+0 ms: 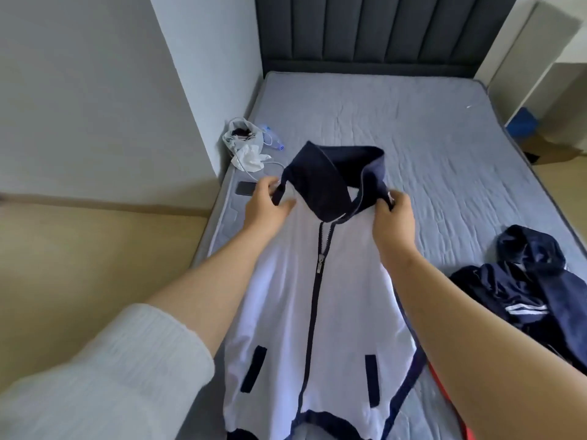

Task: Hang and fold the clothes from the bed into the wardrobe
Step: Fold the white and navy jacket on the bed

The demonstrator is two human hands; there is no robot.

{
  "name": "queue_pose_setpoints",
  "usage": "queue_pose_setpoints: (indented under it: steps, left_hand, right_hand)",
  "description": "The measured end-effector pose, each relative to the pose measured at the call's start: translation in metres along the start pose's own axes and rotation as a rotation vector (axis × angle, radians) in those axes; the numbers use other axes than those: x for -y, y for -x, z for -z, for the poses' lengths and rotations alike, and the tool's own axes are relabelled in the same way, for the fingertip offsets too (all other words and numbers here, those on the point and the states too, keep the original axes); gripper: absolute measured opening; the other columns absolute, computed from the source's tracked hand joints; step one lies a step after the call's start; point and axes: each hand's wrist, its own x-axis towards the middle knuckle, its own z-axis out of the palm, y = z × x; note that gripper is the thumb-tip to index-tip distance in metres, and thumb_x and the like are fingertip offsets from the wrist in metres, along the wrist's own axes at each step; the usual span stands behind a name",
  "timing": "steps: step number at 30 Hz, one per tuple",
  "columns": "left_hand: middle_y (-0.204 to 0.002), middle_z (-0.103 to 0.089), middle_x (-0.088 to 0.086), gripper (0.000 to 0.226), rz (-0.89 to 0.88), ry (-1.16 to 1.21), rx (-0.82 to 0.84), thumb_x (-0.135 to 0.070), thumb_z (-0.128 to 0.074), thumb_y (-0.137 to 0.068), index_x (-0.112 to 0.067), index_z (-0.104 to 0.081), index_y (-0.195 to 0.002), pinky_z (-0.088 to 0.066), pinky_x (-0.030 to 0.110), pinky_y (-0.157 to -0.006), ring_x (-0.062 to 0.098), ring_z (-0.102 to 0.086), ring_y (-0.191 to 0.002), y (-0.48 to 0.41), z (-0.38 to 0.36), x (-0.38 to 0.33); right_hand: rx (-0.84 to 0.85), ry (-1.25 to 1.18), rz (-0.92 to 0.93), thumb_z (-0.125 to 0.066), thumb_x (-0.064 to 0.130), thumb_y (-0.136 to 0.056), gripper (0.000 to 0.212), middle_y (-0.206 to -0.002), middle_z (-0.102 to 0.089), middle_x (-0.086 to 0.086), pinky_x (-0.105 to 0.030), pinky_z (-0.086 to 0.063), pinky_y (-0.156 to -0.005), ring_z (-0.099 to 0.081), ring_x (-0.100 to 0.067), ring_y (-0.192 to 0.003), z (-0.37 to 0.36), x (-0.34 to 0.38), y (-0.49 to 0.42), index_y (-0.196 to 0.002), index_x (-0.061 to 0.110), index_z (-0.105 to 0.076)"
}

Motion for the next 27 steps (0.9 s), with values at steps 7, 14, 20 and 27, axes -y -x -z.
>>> queue_pose_setpoints:
  steps: [7, 14, 20, 27]
  left_hand:
    - [-0.157, -0.012, 0.005, 0.075, 0.106, -0.125, 0.327, -0.022, -0.053, -0.093, -0.017, -0.003, -0.150, -0.027, 0.030, -0.111, 0.021, -0.025, -0.138, -0.041, -0.034, 0.031]
    - [-0.153, -0.024, 0.000, 0.061, 0.230, -0.298, 0.484, -0.022, -0.046, -0.096, -0.022, -0.015, -0.149, -0.028, 0.019, -0.087, 0.020, -0.034, -0.132, 0.003, -0.069, 0.099]
    - [-0.148, -0.032, -0.002, 0.052, 0.354, -0.334, 0.564, -0.019, -0.044, -0.095, -0.022, -0.026, -0.144, -0.042, 0.022, -0.078, 0.018, -0.052, -0.103, 0.063, -0.118, 0.175]
    - [-0.154, -0.019, -0.006, 0.060, 0.405, -0.429, 0.763, -0.020, -0.046, -0.096, -0.025, -0.018, -0.147, -0.028, 0.022, -0.098, 0.015, -0.030, -0.135, 0.144, -0.183, 0.272]
  right_hand:
    - [0.134, 0.158, -0.107, -0.036, 0.015, -0.094, 0.064, -0.145, -0.031, 0.000, -0.039, -0.026, -0.108, -0.038, -0.021, -0.127, -0.041, -0.035, -0.038, -0.150, 0.020, -0.007]
    - [0.287, 0.296, -0.256, -0.036, 0.013, -0.094, 0.056, -0.154, -0.024, -0.003, -0.050, -0.024, -0.112, -0.026, -0.023, -0.140, -0.044, -0.136, -0.005, -0.148, 0.016, -0.021]
    - [0.406, 0.322, -0.416, -0.038, 0.018, -0.094, 0.060, -0.143, -0.033, 0.005, -0.038, -0.036, -0.100, -0.043, -0.018, -0.115, -0.039, -0.245, 0.034, -0.149, 0.026, -0.015]
    - [0.452, 0.396, -0.624, -0.040, 0.013, -0.093, 0.056, -0.151, -0.025, 0.004, -0.047, -0.034, -0.106, -0.038, -0.024, -0.129, -0.022, -0.357, 0.078, -0.146, 0.025, -0.024]
